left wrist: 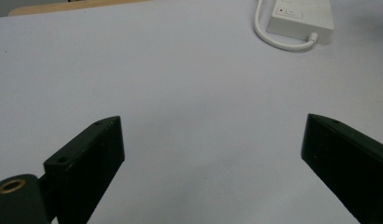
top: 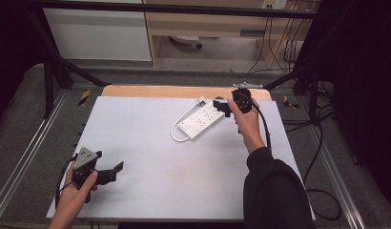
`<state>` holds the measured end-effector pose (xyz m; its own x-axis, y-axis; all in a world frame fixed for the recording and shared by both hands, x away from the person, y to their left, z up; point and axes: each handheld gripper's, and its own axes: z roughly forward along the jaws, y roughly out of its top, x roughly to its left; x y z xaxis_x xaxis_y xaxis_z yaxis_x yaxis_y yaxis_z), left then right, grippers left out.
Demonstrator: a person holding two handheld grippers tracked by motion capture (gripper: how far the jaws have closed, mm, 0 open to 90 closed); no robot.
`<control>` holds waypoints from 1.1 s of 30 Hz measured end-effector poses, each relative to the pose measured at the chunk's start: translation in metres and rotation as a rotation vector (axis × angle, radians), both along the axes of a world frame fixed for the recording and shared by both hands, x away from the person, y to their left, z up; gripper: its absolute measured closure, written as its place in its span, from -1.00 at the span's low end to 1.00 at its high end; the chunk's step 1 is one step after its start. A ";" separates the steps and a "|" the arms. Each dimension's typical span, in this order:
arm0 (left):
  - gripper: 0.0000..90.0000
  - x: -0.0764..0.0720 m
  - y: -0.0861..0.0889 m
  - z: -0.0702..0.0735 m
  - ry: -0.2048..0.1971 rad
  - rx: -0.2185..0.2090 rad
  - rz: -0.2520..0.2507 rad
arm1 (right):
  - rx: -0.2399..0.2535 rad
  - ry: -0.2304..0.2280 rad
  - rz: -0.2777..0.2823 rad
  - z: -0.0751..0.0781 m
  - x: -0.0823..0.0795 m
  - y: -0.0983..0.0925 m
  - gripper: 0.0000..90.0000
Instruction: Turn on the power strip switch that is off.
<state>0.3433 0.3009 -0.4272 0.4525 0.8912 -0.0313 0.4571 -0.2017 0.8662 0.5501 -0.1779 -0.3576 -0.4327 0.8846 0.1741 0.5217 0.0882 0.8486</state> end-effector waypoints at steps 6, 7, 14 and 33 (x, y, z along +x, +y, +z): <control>-0.87 0.000 -0.001 0.000 -0.001 0.001 -0.003 | 0.007 -0.023 0.008 0.008 -0.016 -0.010 -0.89; -0.87 0.000 -0.001 0.000 -0.001 0.001 -0.002 | 0.005 -0.028 0.008 0.009 -0.019 -0.012 -0.89; -0.87 -0.001 0.000 0.000 -0.007 0.002 0.003 | 0.006 -0.060 0.024 0.018 -0.042 -0.024 -0.88; -0.87 -0.003 -0.001 0.000 0.000 -0.011 0.005 | -0.006 -0.135 0.048 0.014 -0.110 -0.050 -0.88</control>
